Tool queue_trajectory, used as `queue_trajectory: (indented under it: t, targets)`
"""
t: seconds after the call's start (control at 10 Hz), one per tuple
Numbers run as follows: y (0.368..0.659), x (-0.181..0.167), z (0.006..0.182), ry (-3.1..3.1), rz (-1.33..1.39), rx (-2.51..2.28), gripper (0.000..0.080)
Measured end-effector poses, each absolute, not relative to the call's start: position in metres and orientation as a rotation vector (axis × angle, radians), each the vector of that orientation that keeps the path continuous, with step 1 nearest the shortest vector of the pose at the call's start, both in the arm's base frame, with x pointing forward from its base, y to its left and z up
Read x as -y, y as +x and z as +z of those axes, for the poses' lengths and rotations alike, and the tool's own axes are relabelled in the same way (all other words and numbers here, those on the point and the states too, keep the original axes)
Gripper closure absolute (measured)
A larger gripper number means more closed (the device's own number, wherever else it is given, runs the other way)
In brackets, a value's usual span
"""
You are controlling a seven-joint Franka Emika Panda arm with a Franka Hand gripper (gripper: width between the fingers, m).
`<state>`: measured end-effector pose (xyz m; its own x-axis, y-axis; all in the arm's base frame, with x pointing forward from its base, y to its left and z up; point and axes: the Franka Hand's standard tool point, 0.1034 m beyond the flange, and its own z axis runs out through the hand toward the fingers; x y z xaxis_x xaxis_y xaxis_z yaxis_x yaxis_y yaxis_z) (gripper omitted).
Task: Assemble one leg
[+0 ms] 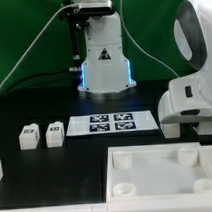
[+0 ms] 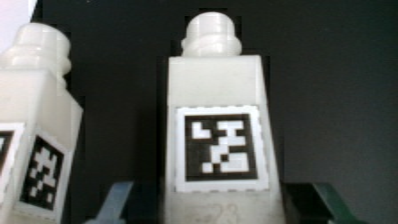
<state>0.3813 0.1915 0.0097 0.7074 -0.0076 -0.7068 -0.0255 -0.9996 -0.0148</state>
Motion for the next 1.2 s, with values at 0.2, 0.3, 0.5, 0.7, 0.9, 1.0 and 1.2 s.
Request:
queue_trajectory:
  t: [0.2, 0.3, 0.5, 0.7, 0.9, 1.0, 1.2]
  targets:
    - [0.381, -0.192, 0.01, -2.881, 1.192, -0.028, 0.0509]
    - [0.381, -0.192, 0.01, -2.881, 1.192, -0.028, 0.0509]
    - [0.381, -0.192, 0.01, -2.881, 1.193, -0.028, 0.0509]
    - [0.381, -0.192, 0.01, -2.881, 1.192, -0.028, 0.0508]
    - [0.404, -0.185, 0.03, -2.884, 1.107, 0.028, 0.0508]
    - [0.414, -0.175, 0.054, -2.877, 1.087, 0.054, 0.0508]
    - [0.447, -0.162, 0.099, -2.937, 0.835, 0.044, 0.0508]
